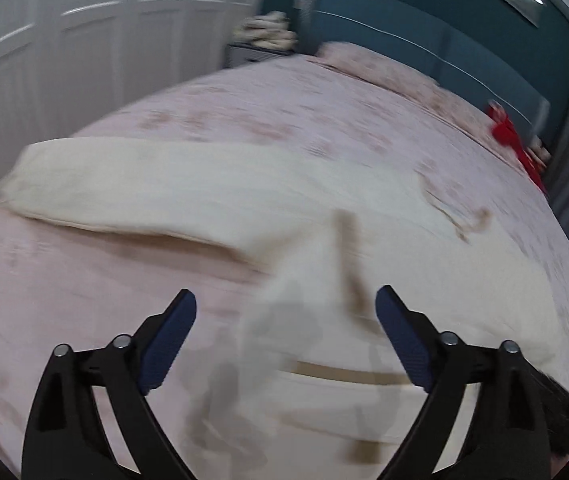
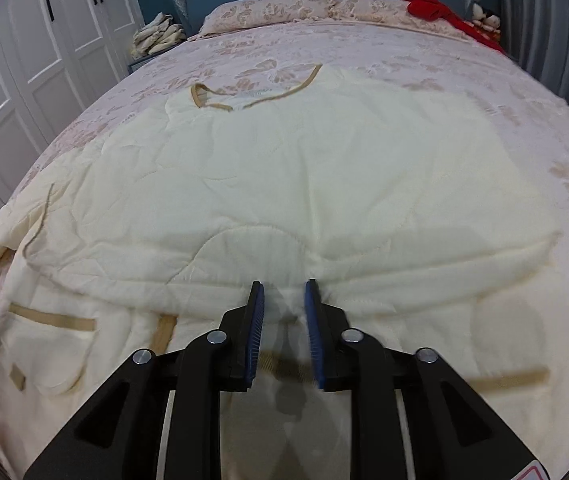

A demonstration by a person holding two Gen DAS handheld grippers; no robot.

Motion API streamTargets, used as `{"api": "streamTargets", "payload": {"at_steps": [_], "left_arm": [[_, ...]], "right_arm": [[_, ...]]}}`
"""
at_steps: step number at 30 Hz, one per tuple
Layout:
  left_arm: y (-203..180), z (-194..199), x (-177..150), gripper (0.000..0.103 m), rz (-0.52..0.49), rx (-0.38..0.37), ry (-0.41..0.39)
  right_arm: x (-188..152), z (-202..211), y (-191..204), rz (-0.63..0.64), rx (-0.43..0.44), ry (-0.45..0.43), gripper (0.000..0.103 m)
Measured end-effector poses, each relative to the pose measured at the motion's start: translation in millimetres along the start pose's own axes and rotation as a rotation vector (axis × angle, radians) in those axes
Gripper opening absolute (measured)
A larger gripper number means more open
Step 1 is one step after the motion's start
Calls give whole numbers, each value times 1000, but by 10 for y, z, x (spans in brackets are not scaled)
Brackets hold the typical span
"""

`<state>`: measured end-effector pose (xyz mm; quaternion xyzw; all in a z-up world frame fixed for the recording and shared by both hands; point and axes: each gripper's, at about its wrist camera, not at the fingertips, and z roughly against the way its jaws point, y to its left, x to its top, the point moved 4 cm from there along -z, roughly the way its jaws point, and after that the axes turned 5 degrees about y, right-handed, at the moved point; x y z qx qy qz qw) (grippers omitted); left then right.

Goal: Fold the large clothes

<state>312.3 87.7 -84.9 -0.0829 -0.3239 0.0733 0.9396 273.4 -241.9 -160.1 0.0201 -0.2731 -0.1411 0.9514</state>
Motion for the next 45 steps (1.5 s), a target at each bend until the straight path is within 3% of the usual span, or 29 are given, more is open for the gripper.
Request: {"api": "streamTargets", "payload": {"at_steps": [4,9,12,15,17,18,19,20,23,26,30,33,36,39,42,44,45], "left_arm": [[1456,-159,270,90,255,108,14],[2814,-363,318,89,633,89,19],[3127,-458,312,86,743,19,14],[3217,-627,329,68,806,-55,46],[3185,-678,377,52,789,-63,52],[3139,-704,401,34,773,-70,66],[3075,-737,438,17,755,-69,87],[2996,-717,501,10,729,-54,87],[2813,-458,737,6,633,-45,25],[2315,-77,1106,5,493,-85,-57],[1074,624,1585,5,222,-186,-172],[-40,1082,1652,5,0,-272,-228],[-1107,1232,1453,5,-158,-395,-180],[-1974,1112,1027,5,-276,-445,-105],[-2557,716,488,15,-340,-433,19],[-2702,411,185,56,-336,-423,102],[-2727,262,-30,58,-312,-433,148]], "right_arm": [[-280,293,179,-14,14,26,31],[-668,565,458,11,49,67,41],[-837,656,597,28,64,94,44],[-945,697,690,52,62,115,46],[-991,711,725,70,53,125,46],[-1002,718,729,75,51,127,46],[-1014,731,735,77,50,128,46],[-1016,741,730,77,50,127,46],[-1014,788,701,65,54,123,46],[-1004,839,660,50,64,117,46],[-998,917,597,25,88,104,46],[-995,988,512,3,98,87,46],[-982,1059,349,-26,97,69,46],[-958,1136,129,-58,85,48,46],[-958,1195,-150,-93,61,37,49],[-962,1210,-328,-118,47,37,52],[-966,1220,-437,-132,37,39,52]]}}
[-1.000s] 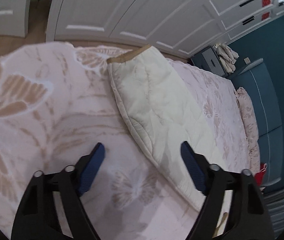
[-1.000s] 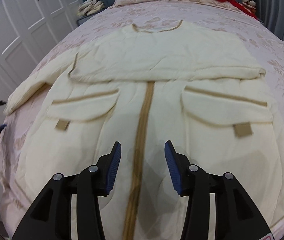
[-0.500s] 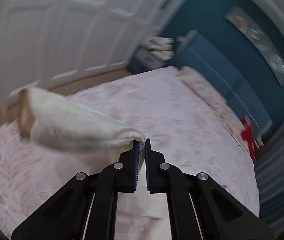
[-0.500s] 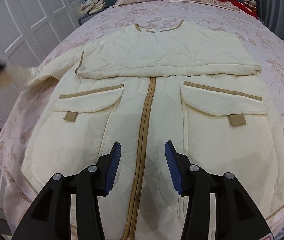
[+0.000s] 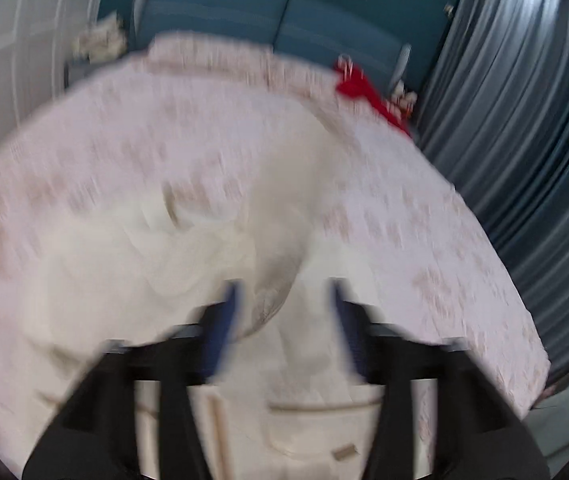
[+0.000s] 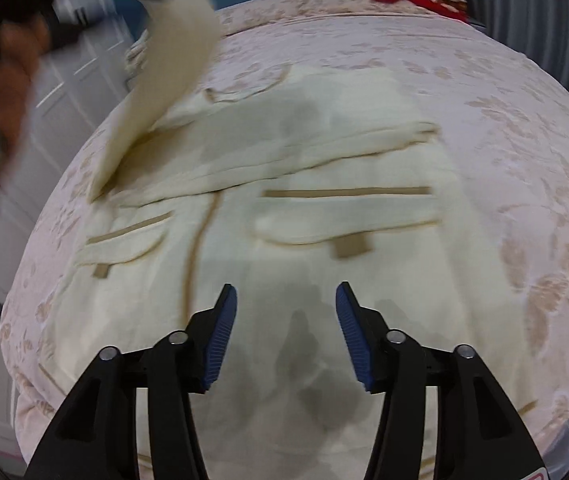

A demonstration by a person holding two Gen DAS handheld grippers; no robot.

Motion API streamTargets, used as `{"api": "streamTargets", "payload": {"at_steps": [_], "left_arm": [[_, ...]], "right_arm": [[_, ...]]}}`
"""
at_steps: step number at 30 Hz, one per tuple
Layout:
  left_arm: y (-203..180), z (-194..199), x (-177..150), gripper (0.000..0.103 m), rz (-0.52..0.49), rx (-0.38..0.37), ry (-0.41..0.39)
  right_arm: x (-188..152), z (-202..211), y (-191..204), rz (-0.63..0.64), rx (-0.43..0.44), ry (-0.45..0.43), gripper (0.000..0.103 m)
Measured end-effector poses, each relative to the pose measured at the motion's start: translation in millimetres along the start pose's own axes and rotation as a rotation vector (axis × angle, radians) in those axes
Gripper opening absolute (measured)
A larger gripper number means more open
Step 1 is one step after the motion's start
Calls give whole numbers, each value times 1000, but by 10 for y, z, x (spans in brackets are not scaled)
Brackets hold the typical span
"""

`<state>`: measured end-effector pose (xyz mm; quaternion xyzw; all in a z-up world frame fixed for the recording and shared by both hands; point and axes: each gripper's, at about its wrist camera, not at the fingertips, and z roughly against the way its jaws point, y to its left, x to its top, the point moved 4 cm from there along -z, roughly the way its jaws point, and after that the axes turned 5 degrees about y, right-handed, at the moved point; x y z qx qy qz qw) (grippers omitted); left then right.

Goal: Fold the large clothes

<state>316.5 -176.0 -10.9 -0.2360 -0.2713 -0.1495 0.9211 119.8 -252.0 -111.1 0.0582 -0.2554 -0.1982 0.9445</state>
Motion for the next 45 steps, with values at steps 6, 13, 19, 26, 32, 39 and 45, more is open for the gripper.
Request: {"api": "streamTargets", "payload": {"at_steps": [6,13,19,26,32,39,45], "left_arm": [[344,-38,-379,63,137,-32,40],[1777,214,-267,64,493,23,-6],[2661,196,-347,64,740,38,-19],[2990,-100,-495,62,932,-66,11],[2982,9,-262,13,865,-16,-19],[2618,98,-131,11,500,247,-54],[2560,-319,-445,11,356,426,35]], "right_arm": [[152,18,-419,-48,-35,-15,55],[896,-203,-576,-138,47,-67,55],[1499,-534,-504,-144,19,-105,57],[1773,-1177,-624,-293,103,12,58],[1955,-945,-341,-214,199,-49,12],[1928,-472,-67,58,-20,-204,11],[1539,-1237,-332,0,-72,6,12]]}}
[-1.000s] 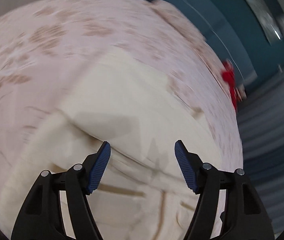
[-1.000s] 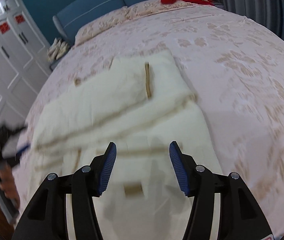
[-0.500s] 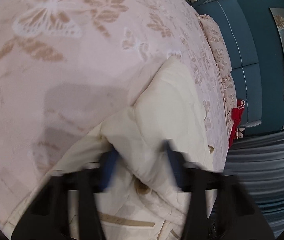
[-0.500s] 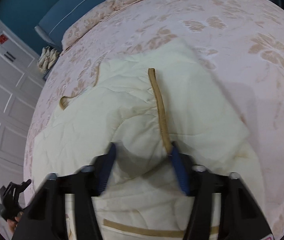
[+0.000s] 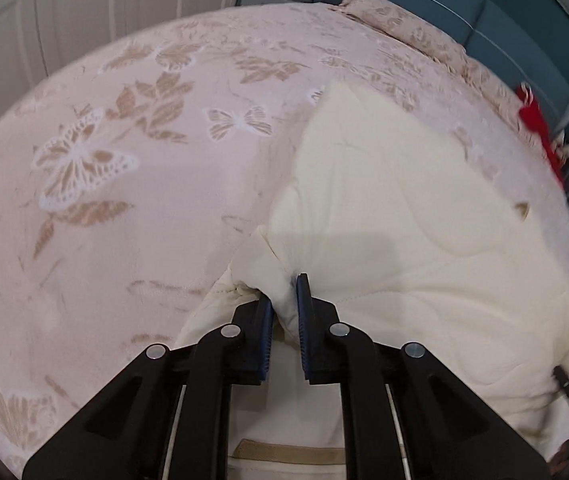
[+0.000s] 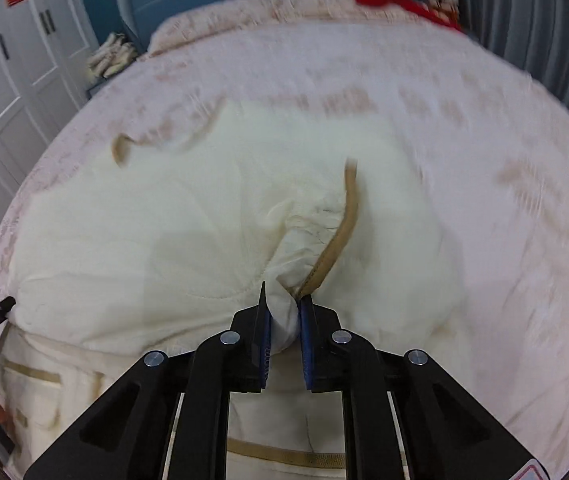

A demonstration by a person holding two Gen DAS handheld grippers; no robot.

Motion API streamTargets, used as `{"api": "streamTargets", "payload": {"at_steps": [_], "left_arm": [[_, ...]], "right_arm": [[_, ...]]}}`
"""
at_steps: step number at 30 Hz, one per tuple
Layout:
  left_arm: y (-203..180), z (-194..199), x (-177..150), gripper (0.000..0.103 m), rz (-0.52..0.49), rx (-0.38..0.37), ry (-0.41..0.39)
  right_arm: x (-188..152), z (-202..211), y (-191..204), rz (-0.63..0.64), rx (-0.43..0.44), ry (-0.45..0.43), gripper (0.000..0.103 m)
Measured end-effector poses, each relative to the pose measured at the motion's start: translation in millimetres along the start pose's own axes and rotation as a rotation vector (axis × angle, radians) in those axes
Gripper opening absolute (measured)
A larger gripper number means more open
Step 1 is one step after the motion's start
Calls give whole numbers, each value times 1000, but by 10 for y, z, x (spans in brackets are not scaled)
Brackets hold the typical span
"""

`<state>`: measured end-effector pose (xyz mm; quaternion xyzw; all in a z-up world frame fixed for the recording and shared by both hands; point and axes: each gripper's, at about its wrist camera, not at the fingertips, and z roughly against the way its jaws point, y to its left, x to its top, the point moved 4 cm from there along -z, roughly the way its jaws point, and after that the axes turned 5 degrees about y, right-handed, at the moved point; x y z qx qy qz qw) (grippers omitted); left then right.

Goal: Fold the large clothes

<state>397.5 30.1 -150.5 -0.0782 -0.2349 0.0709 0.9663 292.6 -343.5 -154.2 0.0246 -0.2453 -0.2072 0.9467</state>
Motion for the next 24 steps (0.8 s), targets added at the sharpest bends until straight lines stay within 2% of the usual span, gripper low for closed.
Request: {"api": "streamTargets", "payload": {"at_steps": [4,6,8,10,11,13,17,19,22,24], "left_arm": [[-72,-65,-15,14,-98,84,8],[-94,-24,4,16,-134,114,18],[-82,120,14,21,-134,116,11],[-55,383,18,28,-117,109,-29],[-72,513,17,28,-121,98,-50],[-212,690,18,27,-147,73,-75],[-698,674,1,27,-229,9,-49],[-928,539,-81,28,-282,20,-25],[-1120,278,-224,28,-324,41,17],[-1161,145,-299,27,-340,69,26]], "right_arm": [[8,-88,-47,-26,25,30,14],[5,0,-113,-72,48,38,23],[-8,214,-214,-132,32,8,34],[-31,435,-226,-159,10,-46,36],[-49,594,-216,-165,4,-87,38],[-30,739,-78,-127,47,-117,36],[-44,684,700,98,103,-86,21],[-99,541,1033,193,82,-75,21],[-174,296,1251,246,73,-38,20],[-236,148,1276,272,35,-21,20]]}}
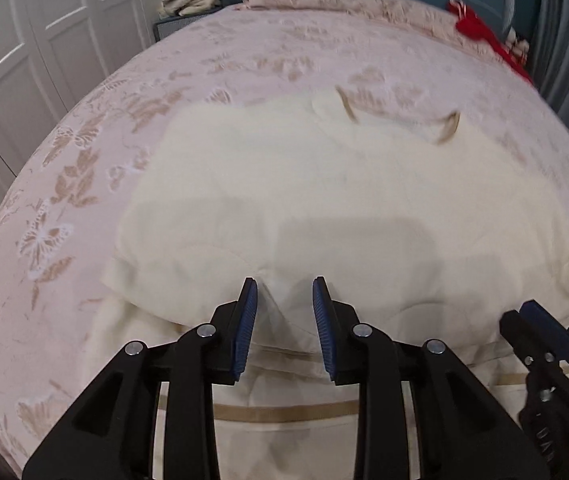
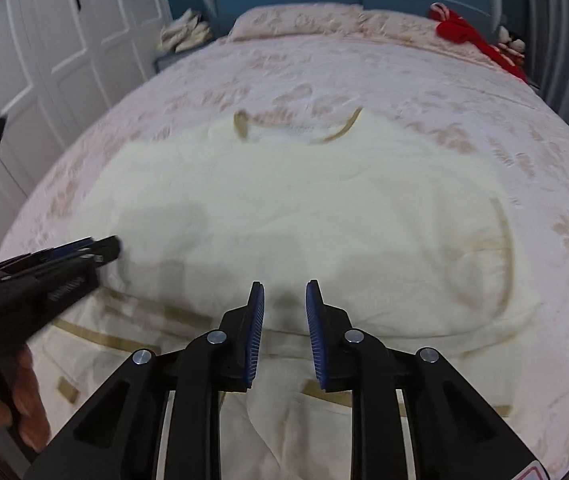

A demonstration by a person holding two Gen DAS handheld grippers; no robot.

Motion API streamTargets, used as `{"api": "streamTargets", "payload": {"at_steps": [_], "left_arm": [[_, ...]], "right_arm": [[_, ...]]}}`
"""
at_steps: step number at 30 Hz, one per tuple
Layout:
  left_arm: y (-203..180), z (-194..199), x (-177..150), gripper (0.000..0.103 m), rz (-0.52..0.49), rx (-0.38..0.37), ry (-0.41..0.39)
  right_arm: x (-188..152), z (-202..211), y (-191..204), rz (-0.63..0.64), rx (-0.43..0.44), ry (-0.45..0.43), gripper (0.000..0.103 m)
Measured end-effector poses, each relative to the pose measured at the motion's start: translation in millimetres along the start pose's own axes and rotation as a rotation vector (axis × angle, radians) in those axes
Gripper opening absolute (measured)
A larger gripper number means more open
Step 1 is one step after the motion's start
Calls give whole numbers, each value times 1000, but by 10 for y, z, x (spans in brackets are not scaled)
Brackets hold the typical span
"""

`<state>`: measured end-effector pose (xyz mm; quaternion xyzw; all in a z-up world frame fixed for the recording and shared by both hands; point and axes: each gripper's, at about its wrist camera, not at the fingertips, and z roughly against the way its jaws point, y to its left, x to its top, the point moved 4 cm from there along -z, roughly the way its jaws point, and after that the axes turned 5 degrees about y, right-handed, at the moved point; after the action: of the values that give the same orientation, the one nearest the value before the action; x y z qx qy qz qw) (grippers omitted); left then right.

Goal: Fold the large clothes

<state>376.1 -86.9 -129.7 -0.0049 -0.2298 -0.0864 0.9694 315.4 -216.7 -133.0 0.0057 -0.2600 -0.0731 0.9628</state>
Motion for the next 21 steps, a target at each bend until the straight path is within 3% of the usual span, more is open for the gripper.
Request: {"api": "streamTargets", "payload": {"at_steps": [4,14,21], "left_arm": [[-46,-163,-105,28,-29,28,-7],[-141,-255,-264,28,-81,94,-108],[-141,-278,-279,28,-80,104,-136]], "right_arm": [[-131,-240,-112,-16,-5,31,16],[-278,-328,-149,-4,-28,-27,15],[-291,-354,-200,-33,10,-45,14]]}}
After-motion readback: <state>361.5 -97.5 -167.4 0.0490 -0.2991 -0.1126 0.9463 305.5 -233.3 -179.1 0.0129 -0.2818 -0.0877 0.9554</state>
